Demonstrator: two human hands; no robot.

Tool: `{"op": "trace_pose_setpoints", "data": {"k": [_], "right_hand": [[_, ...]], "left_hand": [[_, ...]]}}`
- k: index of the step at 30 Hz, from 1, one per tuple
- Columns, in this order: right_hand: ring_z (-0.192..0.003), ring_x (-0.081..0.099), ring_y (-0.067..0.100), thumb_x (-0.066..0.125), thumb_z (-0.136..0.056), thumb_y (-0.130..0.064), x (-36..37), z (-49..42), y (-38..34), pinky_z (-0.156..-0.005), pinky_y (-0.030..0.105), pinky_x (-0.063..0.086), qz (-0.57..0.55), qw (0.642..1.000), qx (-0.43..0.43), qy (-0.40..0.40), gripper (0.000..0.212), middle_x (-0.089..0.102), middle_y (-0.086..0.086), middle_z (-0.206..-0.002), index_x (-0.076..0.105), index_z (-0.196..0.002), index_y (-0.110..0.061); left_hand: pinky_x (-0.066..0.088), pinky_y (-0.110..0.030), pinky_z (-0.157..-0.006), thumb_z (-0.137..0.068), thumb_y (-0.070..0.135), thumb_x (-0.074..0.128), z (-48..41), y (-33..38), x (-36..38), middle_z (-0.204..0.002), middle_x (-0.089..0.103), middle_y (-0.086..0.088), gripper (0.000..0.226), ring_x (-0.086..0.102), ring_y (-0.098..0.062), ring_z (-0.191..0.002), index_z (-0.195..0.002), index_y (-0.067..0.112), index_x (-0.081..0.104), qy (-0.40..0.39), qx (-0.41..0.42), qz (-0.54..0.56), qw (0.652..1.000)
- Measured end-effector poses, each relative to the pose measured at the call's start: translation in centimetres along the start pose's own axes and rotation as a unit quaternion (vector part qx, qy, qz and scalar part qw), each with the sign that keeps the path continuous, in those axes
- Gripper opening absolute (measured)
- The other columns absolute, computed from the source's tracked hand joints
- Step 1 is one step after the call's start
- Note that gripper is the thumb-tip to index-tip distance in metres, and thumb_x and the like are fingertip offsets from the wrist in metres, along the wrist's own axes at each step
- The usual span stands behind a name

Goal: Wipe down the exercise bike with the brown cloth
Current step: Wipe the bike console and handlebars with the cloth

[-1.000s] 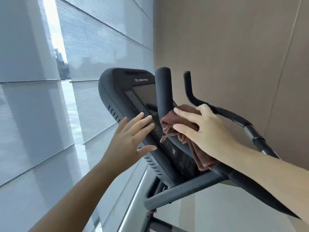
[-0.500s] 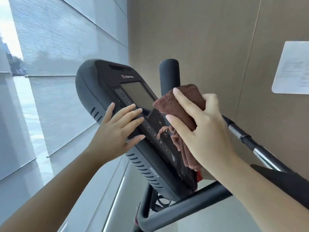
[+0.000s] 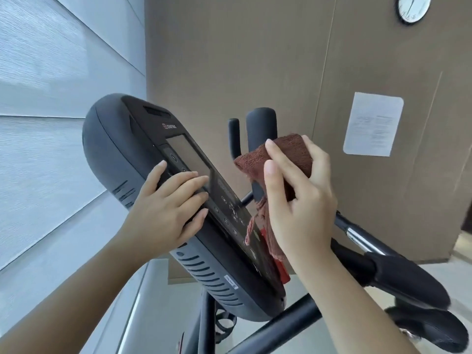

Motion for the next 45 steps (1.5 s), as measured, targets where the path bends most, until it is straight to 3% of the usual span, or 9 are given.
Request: {"op": "trace_pose_setpoints", "data": {"k": [5,13,18,22,27,34,38,42,45], "right_hand": [[-0.115,0.054,0.022,0.052,-0.082,-0.049,0.5,-1.0,-1.0,-0.088,0.031,0.044,0.071,0.996,0.032,0.046,0.041,0.052,0.010,-0.129,0.064,-0.115,-0.028],[-0.108,0.056,0.034,0.066,-0.079,-0.038,1.1,1.4,-2.5,-0.077,0.046,0.055,0.227,0.971,-0.046,0.056,0.043,0.051,0.022,-0.124,0.062,-0.119,-0.022],[-0.112,0.054,0.031,0.068,-0.079,-0.033,1.5,-1.8,-3.6,-0.084,0.044,0.053,0.178,0.978,-0.044,0.095,0.042,0.051,0.021,-0.122,0.062,-0.118,-0.019],[-0.112,0.053,0.032,0.064,-0.079,-0.039,2.1,-2.1,-3.4,-0.083,0.044,0.052,0.234,0.969,-0.034,0.076,0.045,0.048,0.019,-0.128,0.059,-0.121,-0.025],[-0.105,0.057,0.037,0.069,-0.078,-0.032,1.4,3.6,-3.1,-0.075,0.048,0.055,0.324,0.943,-0.073,0.031,0.042,0.053,0.026,-0.122,0.063,-0.117,-0.019],[-0.111,0.053,0.033,0.069,-0.077,-0.034,2.5,-1.8,-5.0,-0.080,0.047,0.053,0.283,0.954,-0.064,0.081,0.045,0.050,0.023,-0.125,0.061,-0.119,-0.020],[-0.112,0.054,0.031,0.069,-0.078,-0.032,1.7,1.5,-3.9,-0.080,0.043,0.055,0.320,0.943,-0.071,0.060,0.042,0.051,0.021,-0.125,0.062,-0.118,-0.021],[-0.103,0.058,0.039,0.072,-0.076,-0.028,1.1,5.6,-3.4,-0.073,0.050,0.056,0.389,0.915,-0.109,0.023,0.041,0.056,0.028,-0.118,0.065,-0.114,-0.015],[-0.106,0.056,0.038,0.075,-0.074,-0.029,1.8,2.7,-4.6,-0.078,0.048,0.055,0.347,0.931,-0.106,0.047,0.045,0.054,0.028,-0.119,0.064,-0.115,-0.014]], "left_hand": [[0.025,-0.050,-0.099,-0.088,0.023,0.043,-0.5,-0.4,-0.7,-0.102,0.069,-0.006,0.032,0.065,-0.024,-0.095,-0.080,0.008,0.070,0.042,0.014,0.012,0.999],[0.027,-0.050,-0.097,-0.082,0.030,0.052,-0.2,-1.2,-0.7,-0.098,0.069,-0.007,0.028,0.065,-0.024,-0.091,-0.084,0.009,0.070,0.069,0.046,0.017,0.996],[0.029,-0.048,-0.095,-0.082,0.029,0.053,0.1,-1.2,-0.6,-0.093,0.068,-0.009,0.027,0.065,-0.025,-0.088,-0.083,0.007,0.068,0.086,0.061,0.023,0.994],[0.029,-0.046,-0.095,-0.083,0.028,0.052,0.3,-1.3,-0.4,-0.092,0.067,-0.009,0.026,0.064,-0.026,-0.087,-0.083,0.007,0.067,0.102,0.069,0.027,0.992],[0.030,-0.044,-0.095,-0.084,0.027,0.049,0.4,-1.6,-0.4,-0.089,0.066,-0.009,0.026,0.063,-0.026,-0.087,-0.083,0.007,0.066,0.108,0.066,0.033,0.991],[0.030,-0.044,-0.095,-0.086,0.027,0.046,0.7,-1.6,-0.3,-0.085,0.067,-0.010,0.029,0.063,-0.028,-0.091,-0.082,0.006,0.066,0.108,0.073,0.034,0.991],[0.030,-0.044,-0.095,-0.086,0.027,0.045,0.9,-1.4,-0.3,-0.088,0.067,-0.010,0.030,0.062,-0.027,-0.093,-0.082,0.006,0.066,0.114,0.071,0.042,0.990],[0.030,-0.043,-0.094,-0.085,0.028,0.046,0.9,-1.5,-0.5,-0.088,0.067,-0.009,0.030,0.062,-0.026,-0.093,-0.081,0.006,0.065,0.116,0.071,0.038,0.990],[0.030,-0.043,-0.094,-0.085,0.028,0.045,1.0,-1.5,-0.5,-0.087,0.067,-0.010,0.031,0.063,-0.027,-0.092,-0.080,0.005,0.065,0.115,0.078,0.039,0.990]]}}
Point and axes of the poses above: each hand's wrist, its own z-axis away from the middle knuckle, its own x-axis out of the palm, y = z × x, the point moved 9 cm from there along -z, towards the middle knuckle
